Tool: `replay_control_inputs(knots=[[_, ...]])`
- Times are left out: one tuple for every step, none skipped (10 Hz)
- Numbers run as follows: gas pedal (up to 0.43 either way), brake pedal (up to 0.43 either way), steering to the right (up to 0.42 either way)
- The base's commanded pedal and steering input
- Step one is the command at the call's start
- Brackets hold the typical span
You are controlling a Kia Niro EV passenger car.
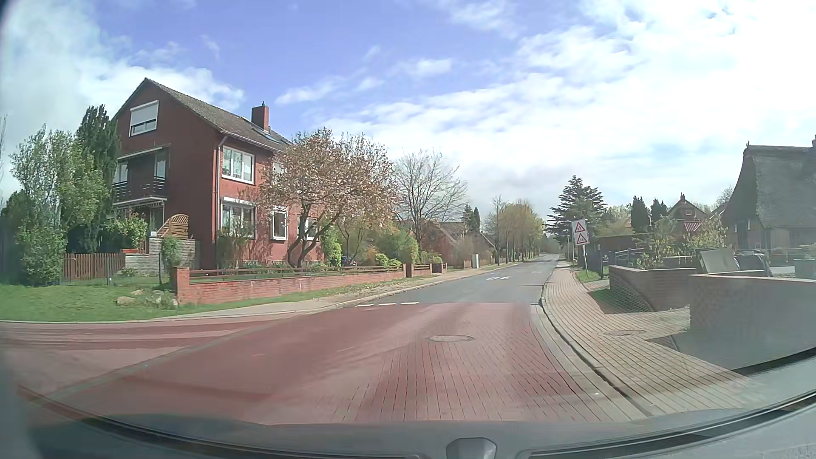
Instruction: Follow the waypoints while adhering to traffic rules and regulations
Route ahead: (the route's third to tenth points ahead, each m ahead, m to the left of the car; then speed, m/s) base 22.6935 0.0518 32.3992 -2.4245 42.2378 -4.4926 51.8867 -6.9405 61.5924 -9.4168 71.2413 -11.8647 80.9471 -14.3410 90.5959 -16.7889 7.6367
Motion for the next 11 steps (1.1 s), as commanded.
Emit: replay_control_inputs(knots=[[0.15,0.0,0.04],[0.15,0.006,0.048],[0.15,0.0,0.053],[0.15,0.0,0.057],[0.15,0.0,0.063],[0.15,0.0,0.062],[0.15,0.0,0.061],[0.15,0.006,0.061],[0.15,0.0,0.061],[0.15,0.0,0.061],[0.15,0.0,0.061]])
